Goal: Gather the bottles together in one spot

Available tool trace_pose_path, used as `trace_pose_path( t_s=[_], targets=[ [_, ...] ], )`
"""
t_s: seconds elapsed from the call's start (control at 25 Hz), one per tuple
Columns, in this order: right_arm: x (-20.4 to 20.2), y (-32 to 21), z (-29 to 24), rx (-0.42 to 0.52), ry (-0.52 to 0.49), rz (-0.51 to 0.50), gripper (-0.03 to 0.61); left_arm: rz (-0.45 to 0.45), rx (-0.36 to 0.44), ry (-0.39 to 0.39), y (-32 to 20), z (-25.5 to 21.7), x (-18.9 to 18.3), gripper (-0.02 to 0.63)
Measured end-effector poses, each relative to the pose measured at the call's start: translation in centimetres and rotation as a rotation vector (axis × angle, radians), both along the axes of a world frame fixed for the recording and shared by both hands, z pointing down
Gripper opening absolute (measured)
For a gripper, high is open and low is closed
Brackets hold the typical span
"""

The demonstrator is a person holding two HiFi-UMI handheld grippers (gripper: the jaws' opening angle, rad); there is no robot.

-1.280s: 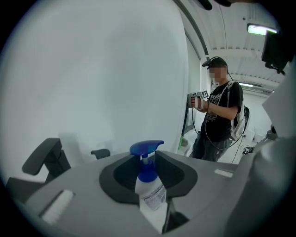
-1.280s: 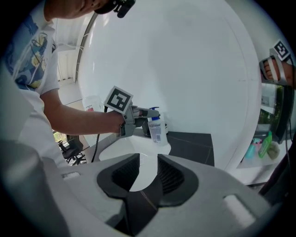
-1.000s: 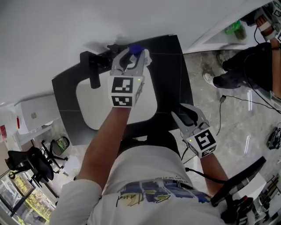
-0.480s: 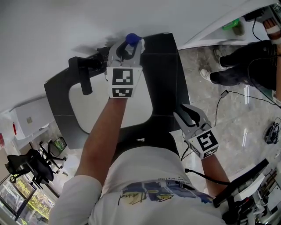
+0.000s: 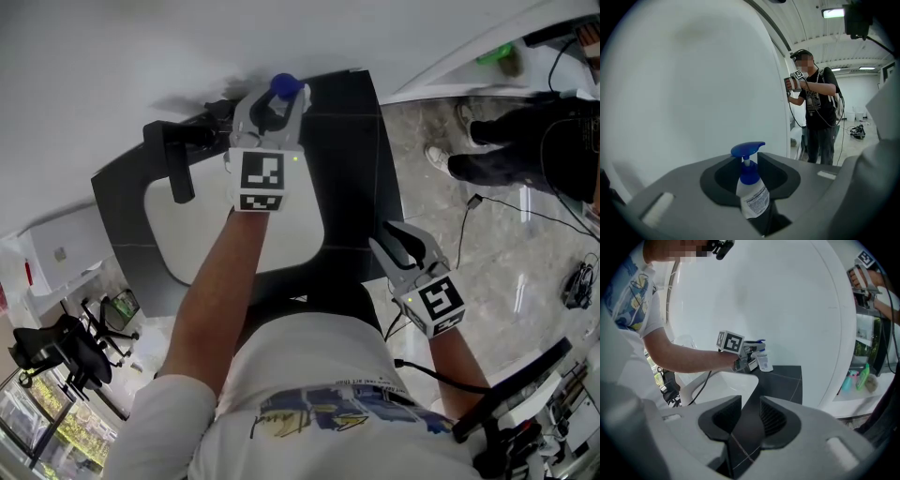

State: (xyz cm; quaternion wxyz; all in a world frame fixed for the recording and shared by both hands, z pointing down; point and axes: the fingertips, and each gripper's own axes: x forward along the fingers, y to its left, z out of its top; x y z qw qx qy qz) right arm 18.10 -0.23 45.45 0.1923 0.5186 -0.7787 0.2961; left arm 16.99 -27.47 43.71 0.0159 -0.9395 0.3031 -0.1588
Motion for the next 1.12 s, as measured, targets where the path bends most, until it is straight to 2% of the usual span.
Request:
trace_pose_path(
  t_s=[0.12,0.44,0.64,1.12],
  targets=[
    [-0.1,-0.3,-0.1,0.008,-0.003,-0.006,0.118,0.007,0.002,-0.002,0.2,0.0,0.0,0.110],
    [-0.2,-0.4,-0.1,0.011,-0.006,-0.014,0.118,0.033,0.003,-0.023,1.0,0.4,0.7,0.223],
    [-0.1,-0.2,-0.1,0.009,-0.002,-0.016,0.118,0.008,0.023,-0.038,0.7,0.8,0.8,0.272],
    [-1.0,-0.6,-0.5,0.016,0.020,-0.061,0.119,-0.038,-0.013,-0.008,1.7,-0.8,-2.2,0.282]
  ],
)
